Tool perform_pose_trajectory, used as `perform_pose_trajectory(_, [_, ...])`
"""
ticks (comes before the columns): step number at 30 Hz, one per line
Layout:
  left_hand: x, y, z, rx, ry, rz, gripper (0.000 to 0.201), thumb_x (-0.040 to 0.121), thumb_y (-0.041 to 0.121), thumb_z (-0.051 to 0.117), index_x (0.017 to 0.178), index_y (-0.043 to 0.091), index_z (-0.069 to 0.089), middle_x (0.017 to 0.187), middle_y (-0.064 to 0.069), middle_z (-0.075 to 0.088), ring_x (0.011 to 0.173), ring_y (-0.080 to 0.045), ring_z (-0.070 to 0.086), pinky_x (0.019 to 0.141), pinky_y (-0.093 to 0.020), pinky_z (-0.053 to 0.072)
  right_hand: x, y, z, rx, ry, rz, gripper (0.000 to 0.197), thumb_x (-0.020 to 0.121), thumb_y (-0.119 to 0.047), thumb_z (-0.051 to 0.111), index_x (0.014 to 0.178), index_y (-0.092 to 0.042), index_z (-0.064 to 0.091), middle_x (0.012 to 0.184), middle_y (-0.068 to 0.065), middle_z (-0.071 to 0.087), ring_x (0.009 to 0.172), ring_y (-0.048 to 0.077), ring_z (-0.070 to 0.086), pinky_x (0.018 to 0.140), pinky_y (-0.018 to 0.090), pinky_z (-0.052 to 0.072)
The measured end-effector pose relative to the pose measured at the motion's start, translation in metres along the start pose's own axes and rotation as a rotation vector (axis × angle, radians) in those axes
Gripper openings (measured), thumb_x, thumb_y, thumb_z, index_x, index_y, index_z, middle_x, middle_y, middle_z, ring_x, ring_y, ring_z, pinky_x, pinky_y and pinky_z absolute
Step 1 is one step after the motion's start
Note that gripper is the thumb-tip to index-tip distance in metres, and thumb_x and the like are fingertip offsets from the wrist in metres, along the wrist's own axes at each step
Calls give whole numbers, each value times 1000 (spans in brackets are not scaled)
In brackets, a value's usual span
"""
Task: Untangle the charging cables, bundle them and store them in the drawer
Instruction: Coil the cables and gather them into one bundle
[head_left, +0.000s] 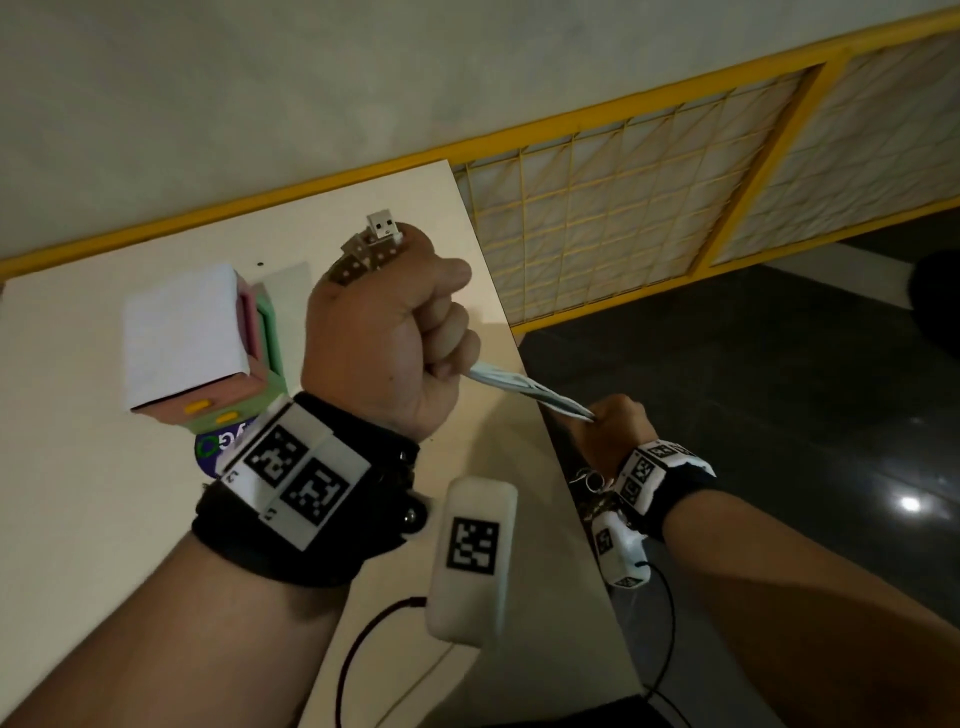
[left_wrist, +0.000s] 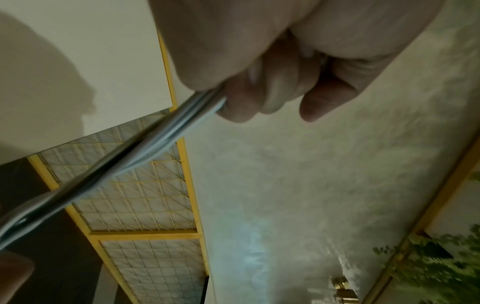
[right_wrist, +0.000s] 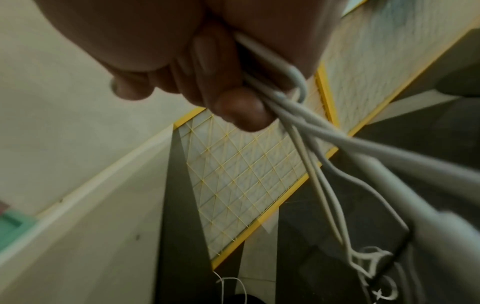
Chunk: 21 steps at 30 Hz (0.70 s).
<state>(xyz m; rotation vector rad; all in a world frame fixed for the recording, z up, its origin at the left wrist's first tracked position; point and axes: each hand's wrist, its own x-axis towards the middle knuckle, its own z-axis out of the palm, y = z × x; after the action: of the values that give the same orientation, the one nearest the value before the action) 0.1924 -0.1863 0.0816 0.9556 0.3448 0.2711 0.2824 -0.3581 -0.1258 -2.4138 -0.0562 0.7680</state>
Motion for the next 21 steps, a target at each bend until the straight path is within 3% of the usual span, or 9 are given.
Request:
perform_pose_trajectory(4, [1,2,2,-34,27,9,43,77,0,47,44,20,28,38,9,22,29,-8,16,40,-18,17,5,7,-7,39,12,-32,58,77,-59,71,61,-3,67,56,8,57,49,22,51,46,28,40])
perform_pose_trajectory(7, [1,3,7,-45,-4,4,42,77,0,45,44,20,28,38,9,23,29,-8,17,39,-18,18,6,8,-7,30,-9,-6,60,82,-60,64,65,-3,69,65,16,67,51,23,56,49,30,46])
perform_pose_trajectory(11, [0,-4,14,-30,-29,-14,40,72,1,47,43,21,28,36,9,24,28,-7,17,40,-19,16,9,9,-4,29,-72,35,57,86,-61,57,68,-8,70,73,11,71,63,27,69,58,34,56])
perform_pose_trajectory(17, [0,-9,15,-16,-37,-26,39,71,1,47,41,21,32,35,10,26,27,-6,20,39,-19,16,10,13,2,25,-140,85,42,88,-50,61,67,-13,65,68,5,65,56,17,56,51,26,44])
perform_pose_trajectory(21, [1,-6,16,-6,-34,9,40,72,2,49,42,21,32,36,10,25,28,-7,18,40,-19,17,7,11,-9,-36,-223,91,36,85,-48,66,75,-14,67,73,3,67,58,14,60,49,24,44])
